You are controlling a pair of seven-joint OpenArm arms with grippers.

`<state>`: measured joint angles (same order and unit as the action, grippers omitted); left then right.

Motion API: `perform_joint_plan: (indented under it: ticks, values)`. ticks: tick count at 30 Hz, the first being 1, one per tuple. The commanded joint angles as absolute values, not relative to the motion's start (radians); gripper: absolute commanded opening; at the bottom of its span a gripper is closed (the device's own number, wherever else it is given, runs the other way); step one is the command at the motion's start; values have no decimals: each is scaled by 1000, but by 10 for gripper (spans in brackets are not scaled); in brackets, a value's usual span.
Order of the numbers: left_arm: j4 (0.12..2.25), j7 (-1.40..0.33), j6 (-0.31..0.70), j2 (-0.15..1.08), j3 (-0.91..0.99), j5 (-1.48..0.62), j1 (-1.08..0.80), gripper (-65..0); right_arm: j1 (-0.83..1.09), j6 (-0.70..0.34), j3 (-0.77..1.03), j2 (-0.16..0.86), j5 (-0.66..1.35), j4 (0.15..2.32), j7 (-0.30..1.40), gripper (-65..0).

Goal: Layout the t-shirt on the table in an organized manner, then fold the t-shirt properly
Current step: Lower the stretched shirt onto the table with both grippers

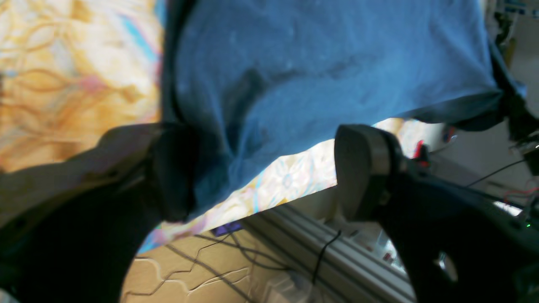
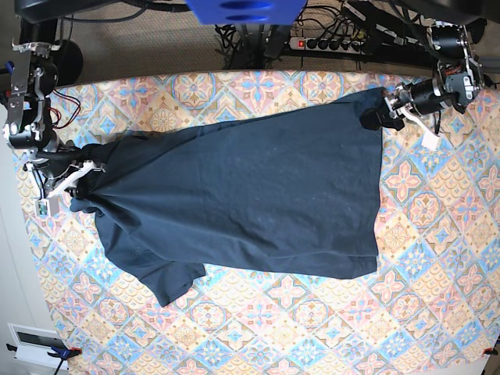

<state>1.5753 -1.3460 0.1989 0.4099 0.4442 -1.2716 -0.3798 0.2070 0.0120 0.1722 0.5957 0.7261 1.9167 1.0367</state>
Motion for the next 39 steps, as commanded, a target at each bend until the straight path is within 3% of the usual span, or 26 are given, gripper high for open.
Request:
perform_joint_plan:
  ticks: [1, 9, 23, 29, 32, 39]
  values:
    - [1589, -1345, 200, 421, 452, -1277, -378, -153, 191, 12, 186, 616, 727, 1931, 1013, -643]
    - [1589, -1345, 202, 352, 453, -1130, -371, -153, 189, 12, 186, 616, 727, 1931, 1013, -643]
    - [1589, -1340, 202, 340, 526, -1124, -378, -154, 193, 12, 186, 615, 727, 1933, 1013, -643]
    - [1589, -1337, 202, 314, 472, -1124, -344, -157, 193, 12, 185, 615, 727, 1933, 1013, -643]
    - [1587, -1337, 202, 308, 417, -1122, -323, -247, 194, 12, 183, 615, 727, 1933, 1013, -643]
    - [1589, -1336, 205, 272, 397, -1133, -289, -609, 194, 12, 185, 615, 727, 1933, 1012, -643]
